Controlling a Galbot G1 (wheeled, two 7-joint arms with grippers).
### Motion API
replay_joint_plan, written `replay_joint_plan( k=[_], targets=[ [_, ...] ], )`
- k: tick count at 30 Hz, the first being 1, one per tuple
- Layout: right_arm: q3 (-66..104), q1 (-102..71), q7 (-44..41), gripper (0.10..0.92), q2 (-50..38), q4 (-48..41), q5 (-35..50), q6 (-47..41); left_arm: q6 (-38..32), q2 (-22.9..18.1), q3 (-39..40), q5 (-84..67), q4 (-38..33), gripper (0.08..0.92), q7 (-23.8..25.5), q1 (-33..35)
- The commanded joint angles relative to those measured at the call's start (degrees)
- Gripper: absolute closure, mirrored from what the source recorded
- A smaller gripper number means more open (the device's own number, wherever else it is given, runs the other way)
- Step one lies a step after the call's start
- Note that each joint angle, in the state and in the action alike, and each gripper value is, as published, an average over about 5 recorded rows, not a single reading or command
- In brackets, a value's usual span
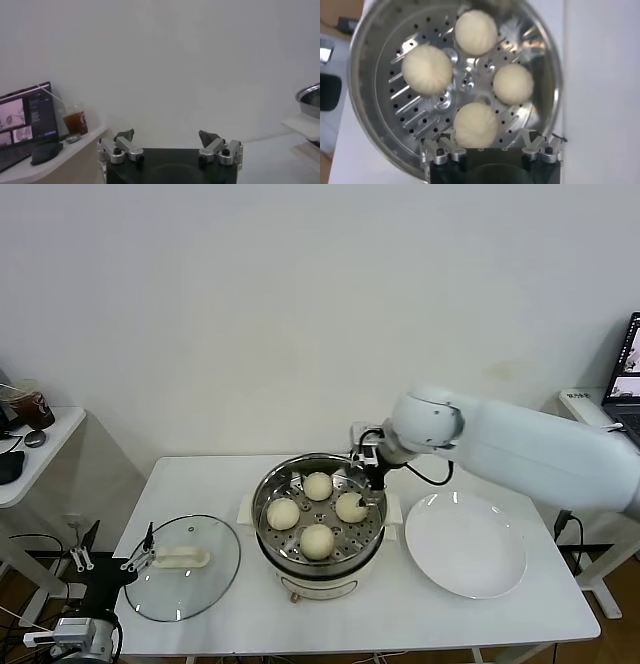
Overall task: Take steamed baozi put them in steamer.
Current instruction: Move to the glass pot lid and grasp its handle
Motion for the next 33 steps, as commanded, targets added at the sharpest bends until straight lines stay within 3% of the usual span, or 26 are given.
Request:
replay_joint_plan(
  k=[1,4,8,15,20,26,33],
  targets=[
    [28.32,-30.78,28.96,0.203,-19.99,14.02,7.39,9.47,-0.84,0.11,0.27,-0.63,0.05,0.177,0.86,0.10],
    [38.42,-47.16,37.89,0.203,-21.62,14.40,3.87,20.68,-1.27,0.03,0.63,-0.77,0.07,0.177,1.22,0.08],
    [57.13,-70.42,40.88,0.203,-17.73,14.00,-4.54,31.31,-1.72,-0.46,1.65,-0.58,-0.20,0.177,1.60,0.26],
    [83.95,-96.70,36.85,0.203,3.05,10.35,-23.44,51.97,-2.65,-1.78,3.86,-0.04,-0.08,0.177,1.66,0.38],
    [96.75,-104.15,33.33,0.203,18.49,10.74,-27.92,62.56,-5.00,-2.14,4.72,0.90,0.29,0.177,1.75,0.89],
    [109.42,-106.80,31.49,0.203,34.09,13.61,-25.03,65.16,-8.09,-1.88,5.17,4.74,3.12,0.177,0.79,0.46],
    [114.45,-113.01,34.90,0.203,38.41,15.34,-18.94,53.41,-12.13,1.14,2.31,19.90,9.03,0.177,-4.10,0.94]
  ],
)
